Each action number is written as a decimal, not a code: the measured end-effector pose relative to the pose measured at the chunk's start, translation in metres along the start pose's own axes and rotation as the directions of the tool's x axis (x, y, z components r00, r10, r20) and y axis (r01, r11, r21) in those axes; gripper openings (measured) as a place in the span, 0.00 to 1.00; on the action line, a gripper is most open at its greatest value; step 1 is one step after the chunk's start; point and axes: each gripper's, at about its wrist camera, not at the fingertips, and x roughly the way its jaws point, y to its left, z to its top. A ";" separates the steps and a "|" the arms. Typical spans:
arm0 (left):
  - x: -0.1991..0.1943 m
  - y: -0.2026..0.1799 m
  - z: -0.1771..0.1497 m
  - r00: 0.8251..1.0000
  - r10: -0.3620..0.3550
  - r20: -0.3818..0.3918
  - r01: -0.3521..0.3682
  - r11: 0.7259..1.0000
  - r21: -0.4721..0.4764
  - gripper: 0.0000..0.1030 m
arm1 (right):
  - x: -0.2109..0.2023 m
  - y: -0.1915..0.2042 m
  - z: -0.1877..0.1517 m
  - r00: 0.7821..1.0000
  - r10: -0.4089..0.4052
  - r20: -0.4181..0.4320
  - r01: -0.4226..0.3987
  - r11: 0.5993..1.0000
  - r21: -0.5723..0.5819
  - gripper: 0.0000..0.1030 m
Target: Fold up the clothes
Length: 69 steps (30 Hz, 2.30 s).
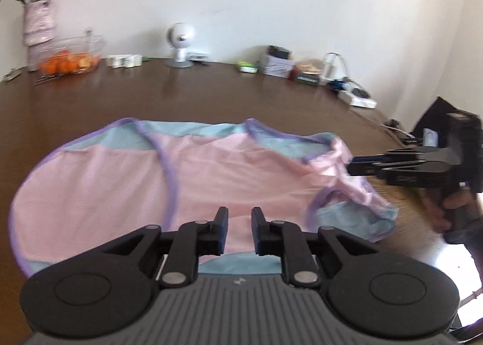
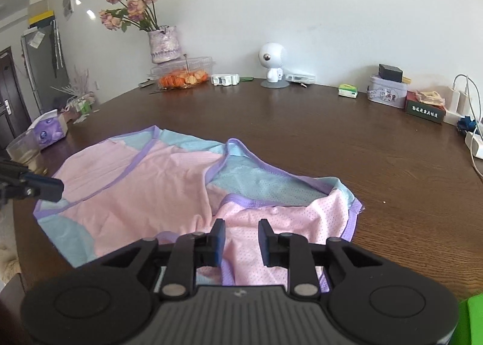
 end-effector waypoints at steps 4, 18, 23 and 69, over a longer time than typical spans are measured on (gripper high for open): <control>0.045 -0.047 -0.008 0.995 -0.052 -0.080 0.058 0.995 0.080 0.20 | 0.024 0.006 -0.006 0.999 -0.003 -0.053 0.004 1.000 0.022 0.21; 0.062 -0.053 -0.024 0.983 -0.044 -0.177 0.051 0.998 0.033 0.18 | -0.008 -0.014 -0.001 0.999 -0.006 0.033 0.000 0.986 0.164 0.26; 0.064 -0.054 -0.025 0.984 -0.034 -0.176 0.040 0.999 0.031 0.18 | 0.041 0.003 0.026 0.998 -0.028 -0.051 0.033 0.995 0.098 0.29; 0.065 -0.053 -0.025 0.980 -0.068 -0.188 0.072 0.997 0.016 0.20 | -0.007 -0.057 -0.011 0.954 -0.300 -0.014 0.292 0.917 0.272 0.25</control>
